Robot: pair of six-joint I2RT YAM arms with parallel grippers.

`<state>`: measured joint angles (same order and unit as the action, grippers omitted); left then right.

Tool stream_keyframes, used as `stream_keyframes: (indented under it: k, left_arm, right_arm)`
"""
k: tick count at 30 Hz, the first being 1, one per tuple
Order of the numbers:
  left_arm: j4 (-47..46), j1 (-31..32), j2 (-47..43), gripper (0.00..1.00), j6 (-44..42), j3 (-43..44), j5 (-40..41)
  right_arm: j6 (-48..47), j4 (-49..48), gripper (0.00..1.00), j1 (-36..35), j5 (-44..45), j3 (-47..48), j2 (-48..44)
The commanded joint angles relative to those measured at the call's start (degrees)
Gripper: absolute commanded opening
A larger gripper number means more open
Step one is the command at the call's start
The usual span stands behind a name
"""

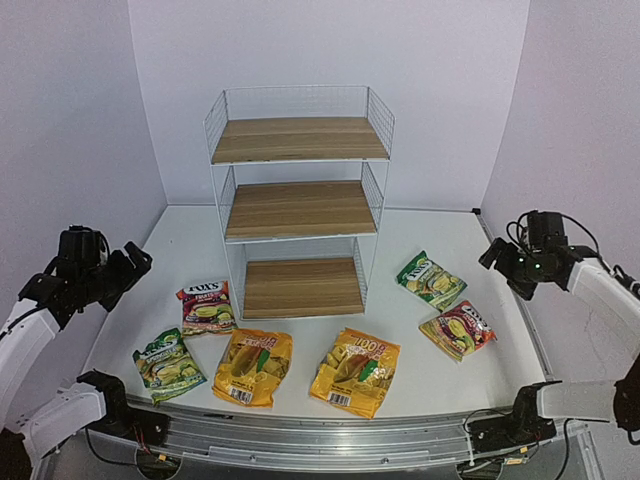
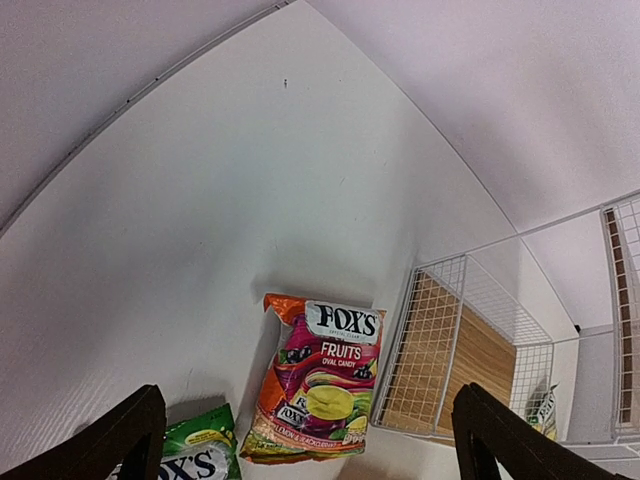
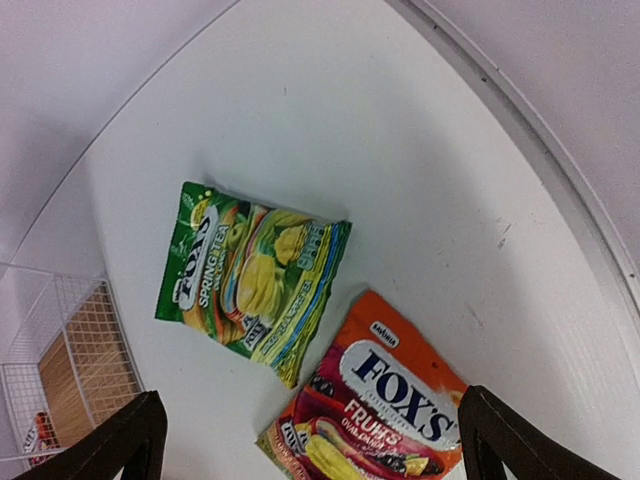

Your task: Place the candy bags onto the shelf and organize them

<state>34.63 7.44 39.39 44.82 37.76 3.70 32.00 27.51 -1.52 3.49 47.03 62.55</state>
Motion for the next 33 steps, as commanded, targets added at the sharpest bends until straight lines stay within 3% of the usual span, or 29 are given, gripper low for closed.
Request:
stream_keyframes:
  k: [1,3,7,12,20,25,28,33]
  left_arm:
    - [1.3,-0.1,0.1,1.00,0.4,-0.5,-2.1]
    - [1.2,-0.1,0.1,1.00,0.3,-0.7,-2.7]
    - [1.7,-0.1,0.6,1.00,-0.8,0.0,-3.5]
    - [2.2,-0.1,1.0,1.00,-2.2,-0.1,-7.8]
    - [4.4,-0.1,0.2,1.00,-3.2,-0.1,-13.3]
    - [5.9,-0.1,-1.6,1.00,-3.6,-0.5,-16.5]
    - [5.5,-0.1,-3.2,1.00,-3.2,-0.8,-18.6]
    - [5.6,-0.1,-4.4,1.00,-3.2,-1.2,-20.3]
  right_arm:
    - [8.2,5.6,0.98,-0.3,-11.5,-2.0,-4.4]
    - [11.1,9.4,0.98,-4.1,-14.4,-2.6,-4.6]
    - [19.0,12.0,0.98,-24.7,-0.9,-2.7,-4.3]
    - [29.8,14.6,0.98,-45.2,9.2,0.0,1.4]
    - [42.7,14.3,0.98,-68.7,19.7,3.1,11.0]
    - [46.2,3.0,0.95,-74.7,23.7,-0.9,14.1]
    - [48.7,-6.6,0.88,-75.7,25.5,-6.3,14.3]
    - [49.9,-10.8,0.82,-75.7,28.8,-10.4,15.1]
